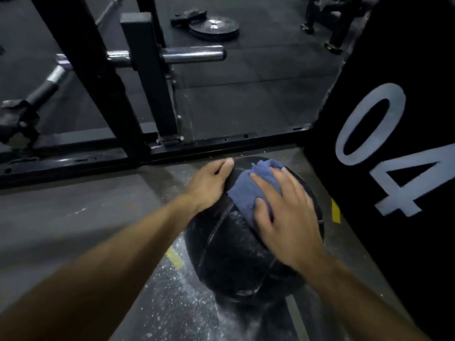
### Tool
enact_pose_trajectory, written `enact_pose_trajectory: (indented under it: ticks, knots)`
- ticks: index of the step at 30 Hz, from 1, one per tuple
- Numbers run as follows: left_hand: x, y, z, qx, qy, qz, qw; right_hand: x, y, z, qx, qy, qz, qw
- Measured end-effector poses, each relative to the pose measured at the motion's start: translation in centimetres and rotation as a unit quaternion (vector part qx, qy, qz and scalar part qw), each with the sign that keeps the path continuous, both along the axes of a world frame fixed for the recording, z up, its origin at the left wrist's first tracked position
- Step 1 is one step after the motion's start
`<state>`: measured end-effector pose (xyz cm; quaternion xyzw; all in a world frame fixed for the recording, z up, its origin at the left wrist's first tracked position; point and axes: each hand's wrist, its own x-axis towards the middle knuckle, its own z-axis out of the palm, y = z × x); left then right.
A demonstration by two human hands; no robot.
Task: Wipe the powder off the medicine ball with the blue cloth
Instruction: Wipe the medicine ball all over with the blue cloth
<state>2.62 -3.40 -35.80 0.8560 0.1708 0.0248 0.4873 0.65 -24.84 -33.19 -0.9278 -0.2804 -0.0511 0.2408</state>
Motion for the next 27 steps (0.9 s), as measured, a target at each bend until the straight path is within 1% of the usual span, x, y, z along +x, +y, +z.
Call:
enact_pose_trajectory:
  ticks: [1,4,6,8,11,14,16,18,21,23,27]
  knots:
    - [-1.5,0.0,-0.5,-0.001,-0.006,0.027,1.0,1.6,-0.1,0.2,0.005,0.015,0.0,1.0]
    - [-7.2,-1.7,-2.5,0.038,-0.03,0.077,0.996,6.4,0.5,1.5,0.021,0.093,-0.029,0.995]
    - [-9.5,-3.8,-3.9,0.026,-0.029,0.098,0.994,9.3,1.0,1.7,0.014,0.129,-0.047,0.99]
    - [-9.6,-5.3,-4.7,0.026,-0.021,0.117,0.993,11.3,1.4,1.7,0.01,0.146,-0.044,0.988]
    - [-7.8,-5.1,-4.4,0.057,-0.015,0.139,0.988,12.9,1.2,1.2,0.019,0.143,-0.028,0.989]
    - [-5.6,-5.0,-3.2,0.085,-0.03,0.111,0.99,14.4,-0.1,0.6,0.025,0.151,-0.027,0.988]
    - [-4.1,-6.3,-2.6,0.109,-0.059,0.076,0.989,14.8,-1.2,0.3,0.043,0.152,-0.031,0.987]
    - [-3.1,-7.7,-2.5,0.138,-0.086,0.066,0.985,14.1,-2.3,0.1,0.068,0.135,-0.059,0.987]
    - [-3.3,-8.4,-3.1,0.18,-0.106,0.045,0.977,10.1,-4.2,-0.4,0.086,0.05,-0.094,0.991]
    - [-3.1,-8.2,-3.3,0.194,-0.104,0.025,0.975,6.1,-5.6,-1.3,0.065,0.002,-0.087,0.994]
    - [-1.9,-7.8,-2.7,0.203,-0.091,0.018,0.975,-2.1,-6.2,-5.2,-0.024,-0.064,-0.046,0.997]
